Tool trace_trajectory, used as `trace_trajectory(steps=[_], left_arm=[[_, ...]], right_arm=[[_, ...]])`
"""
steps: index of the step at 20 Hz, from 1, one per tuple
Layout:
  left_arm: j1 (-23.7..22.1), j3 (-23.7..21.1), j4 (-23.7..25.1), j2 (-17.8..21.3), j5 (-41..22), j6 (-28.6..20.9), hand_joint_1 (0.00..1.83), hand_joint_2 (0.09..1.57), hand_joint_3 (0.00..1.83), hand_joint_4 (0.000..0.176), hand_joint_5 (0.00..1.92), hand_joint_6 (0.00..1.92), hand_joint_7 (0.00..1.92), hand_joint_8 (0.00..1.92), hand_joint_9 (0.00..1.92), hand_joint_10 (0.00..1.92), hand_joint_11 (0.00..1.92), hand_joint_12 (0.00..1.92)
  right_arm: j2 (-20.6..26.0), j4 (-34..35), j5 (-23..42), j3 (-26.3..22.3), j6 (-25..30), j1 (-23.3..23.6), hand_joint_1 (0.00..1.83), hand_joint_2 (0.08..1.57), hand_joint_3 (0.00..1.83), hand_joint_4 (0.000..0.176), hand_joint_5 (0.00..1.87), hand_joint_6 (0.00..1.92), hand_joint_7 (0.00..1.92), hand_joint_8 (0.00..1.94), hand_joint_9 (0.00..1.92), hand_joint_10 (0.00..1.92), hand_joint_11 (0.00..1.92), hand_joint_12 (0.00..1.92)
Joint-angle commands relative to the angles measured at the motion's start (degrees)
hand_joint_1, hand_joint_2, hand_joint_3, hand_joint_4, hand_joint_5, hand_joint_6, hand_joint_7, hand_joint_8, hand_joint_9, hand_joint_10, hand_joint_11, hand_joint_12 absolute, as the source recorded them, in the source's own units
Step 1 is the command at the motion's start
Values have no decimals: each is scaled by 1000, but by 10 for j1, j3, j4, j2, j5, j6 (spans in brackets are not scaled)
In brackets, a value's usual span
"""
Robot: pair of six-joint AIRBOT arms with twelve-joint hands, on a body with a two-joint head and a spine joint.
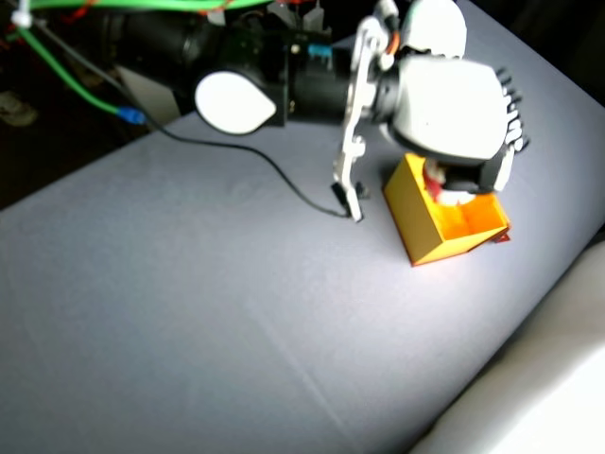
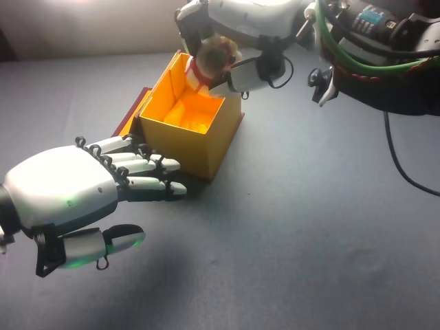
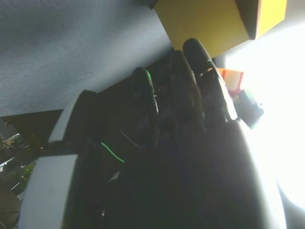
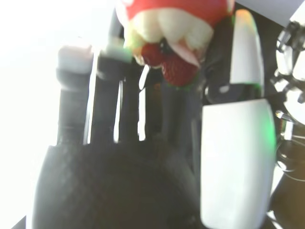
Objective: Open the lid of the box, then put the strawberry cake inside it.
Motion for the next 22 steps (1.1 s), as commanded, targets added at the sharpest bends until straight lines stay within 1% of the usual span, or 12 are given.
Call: trace_trajectory(steps=[1, 3, 5, 8, 10, 15, 16, 18, 19, 20, 21, 22], left_arm=[[-6, 2, -10, -3, -64, -1, 505, 1499, 8, 0, 449, 18, 225, 1, 232, 42, 0, 1192], [-8, 3, -9, -4, -65, -2, 545, 1492, 0, 0, 463, 25, 211, 1, 225, 53, 0, 1191], [-8, 3, -9, -4, -66, -2, 582, 1480, 0, 0, 462, 25, 206, 7, 213, 61, 0, 1115], [-8, 4, -9, -5, -66, -2, 537, 1494, 1, 0, 433, 14, 209, 4, 200, 80, 0, 1019], [-9, 4, -9, -5, -65, -2, 528, 1497, 2, 2, 432, 13, 220, 8, 209, 87, 0, 1008], [-8, 2, -10, -5, -67, -4, 524, 1501, 0, 16, 424, 11, 225, 2, 201, 101, 0, 1042], [-8, 2, -12, -5, -67, -4, 556, 1493, 0, 12, 429, 14, 234, 4, 207, 107, 0, 1070], [-5, -2, -17, -2, -68, -4, 537, 1498, 1, 0, 432, 17, 239, 3, 206, 114, 0, 1095], [-3, -4, -20, 0, -70, -4, 557, 1494, 0, 0, 430, 16, 236, 2, 198, 114, 0, 1068], [2, -7, -26, 3, -75, -4, 590, 1486, 0, 0, 441, 21, 243, 4, 203, 119, 0, 1065], [7, -9, -32, 5, -79, -2, 616, 1473, 0, 1, 448, 24, 260, 8, 219, 128, 0, 1089], [9, -11, -38, 7, -83, 1, 590, 1475, 0, 10, 445, 23, 261, 7, 219, 131, 0, 1105]], right_arm=[[-2, 3, 66, 0, 1, 8, 1061, 1322, 0, 0, 611, 1507, 404, 1097, 417, 1248, 337, 1757], [-2, 3, 62, 0, 2, 8, 1011, 1251, 0, 0, 338, 467, 387, 558, 367, 992, 239, 1670], [-2, 3, 61, 0, 4, 8, 871, 1201, 0, 0, 247, 77, 380, 133, 341, 620, 162, 1605], [-2, 3, 59, -1, 8, 8, 676, 1174, 0, 49, 96, 0, 145, 0, 172, 200, 0, 1442], [-2, 2, 58, -2, 13, 8, 652, 1183, 4, 33, 56, 0, 94, 0, 138, 140, 0, 1396], [-1, -28, 58, -10, 40, 8, 599, 1180, 0, 60, 33, 2, 125, 11, 156, 131, 0, 1450], [7, -33, 59, -18, 45, 8, 532, 1182, 1, 44, 6, 0, 92, 3, 164, 143, 0, 1524], [38, -36, 70, -44, 45, 8, 504, 1197, 2, 77, 0, 0, 7, 0, 21, 40, 0, 1212], [49, -37, 75, -53, 45, 8, 438, 1204, 2, 72, 0, 0, 1, 0, 59, 58, 0, 1414], [68, -44, 82, -69, 45, 8, 491, 1212, 3, 48, 0, 0, 0, 0, 79, 68, 0, 1454], [81, -47, 92, -85, 45, 8, 520, 1225, 3, 55, 0, 0, 0, 0, 58, 59, 0, 1413], [103, -47, 104, -99, 45, 5, 478, 1231, 2, 34, 0, 0, 0, 0, 67, 67, 0, 1452]])
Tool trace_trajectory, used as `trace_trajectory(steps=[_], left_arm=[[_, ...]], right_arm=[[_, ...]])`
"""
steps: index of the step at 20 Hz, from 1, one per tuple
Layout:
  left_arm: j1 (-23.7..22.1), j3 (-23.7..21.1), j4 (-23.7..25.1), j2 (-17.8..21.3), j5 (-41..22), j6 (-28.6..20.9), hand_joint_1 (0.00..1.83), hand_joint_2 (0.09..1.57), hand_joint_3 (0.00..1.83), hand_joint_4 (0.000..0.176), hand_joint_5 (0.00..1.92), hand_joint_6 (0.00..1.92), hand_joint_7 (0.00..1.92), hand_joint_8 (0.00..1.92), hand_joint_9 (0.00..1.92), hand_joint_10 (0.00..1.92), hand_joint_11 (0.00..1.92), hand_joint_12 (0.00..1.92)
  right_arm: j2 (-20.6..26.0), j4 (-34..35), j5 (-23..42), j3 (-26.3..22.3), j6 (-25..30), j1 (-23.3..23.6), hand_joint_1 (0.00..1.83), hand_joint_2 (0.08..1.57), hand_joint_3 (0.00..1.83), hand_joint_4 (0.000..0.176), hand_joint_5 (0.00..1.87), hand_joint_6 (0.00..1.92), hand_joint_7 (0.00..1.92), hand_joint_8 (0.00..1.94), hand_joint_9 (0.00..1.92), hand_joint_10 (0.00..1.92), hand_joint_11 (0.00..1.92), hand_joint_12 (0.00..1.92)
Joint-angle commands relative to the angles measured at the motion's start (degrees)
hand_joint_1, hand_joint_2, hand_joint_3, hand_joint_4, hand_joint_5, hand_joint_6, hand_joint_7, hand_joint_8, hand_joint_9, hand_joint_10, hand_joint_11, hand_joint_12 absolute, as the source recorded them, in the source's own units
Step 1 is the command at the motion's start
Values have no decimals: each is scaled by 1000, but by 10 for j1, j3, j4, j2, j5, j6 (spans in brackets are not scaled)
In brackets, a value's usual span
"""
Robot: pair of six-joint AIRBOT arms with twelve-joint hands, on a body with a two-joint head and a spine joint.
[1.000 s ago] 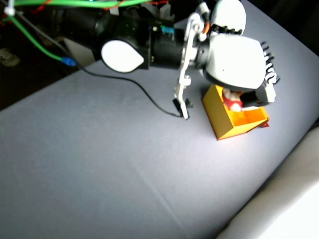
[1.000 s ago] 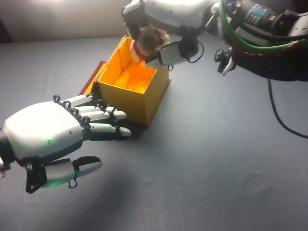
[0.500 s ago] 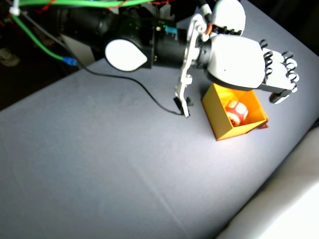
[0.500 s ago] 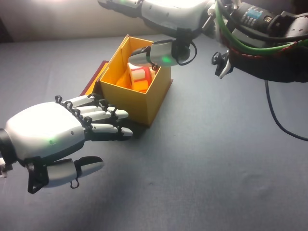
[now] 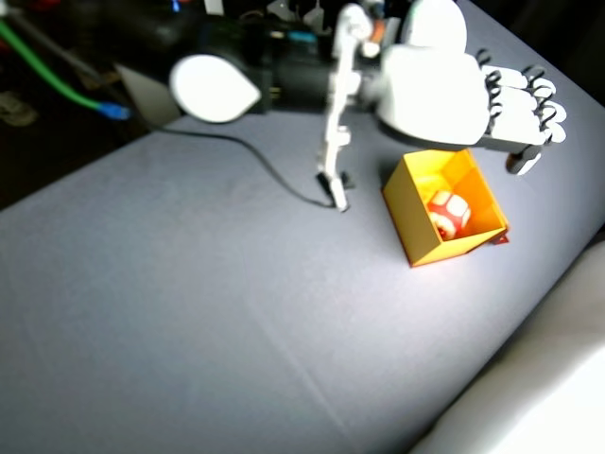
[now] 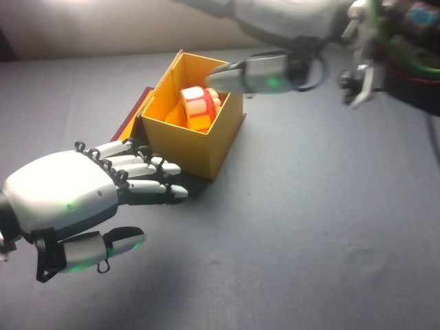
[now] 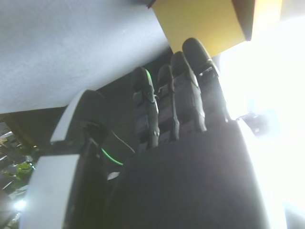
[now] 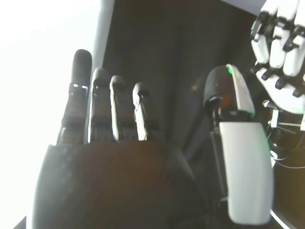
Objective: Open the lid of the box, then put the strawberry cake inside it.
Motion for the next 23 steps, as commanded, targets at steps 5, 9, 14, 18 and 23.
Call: trace_trajectory(steps=[5, 9, 14, 18, 23], left_arm=[[29, -20, -63, 28, -112, 29, 588, 1464, 2, 7, 434, 21, 240, 2, 133, 284, 0, 1151], [60, -39, -105, 53, -174, 55, 529, 1465, 3, 20, 327, 2, 226, 1, 138, 341, 0, 1246], [81, -58, -148, 78, -255, 90, 384, 1455, 1, 9, 31, 0, 35, 0, 17, 88, 0, 778], [104, -69, -193, 93, -311, 115, 39, 1369, 0, 0, 0, 0, 0, 0, 0, 0, 0, 2], [153, -82, -259, 102, -416, 132, 101, 1325, 0, 116, 0, 0, 0, 0, 0, 0, 0, 0]], right_arm=[[95, 8, 173, -72, 2, -44, 258, 1255, 5, 69, 0, 0, 0, 0, 1, 71, 0, 1509], [183, 19, 260, -132, 2, -106, 472, 1287, 3, 18, 0, 0, 0, 0, 0, 0, 0, 242], [275, 100, 406, -195, -7, -252, 292, 1259, 0, 0, 0, 0, 0, 0, 0, 0, 0, 0], [325, 165, 509, -240, -42, -349, 420, 1321, 14, 0, 0, 0, 0, 0, 0, 0, 0, 0], [342, 241, 636, -267, -43, -462, 295, 1244, 0, 25, 0, 0, 0, 0, 0, 0, 0, 0]])
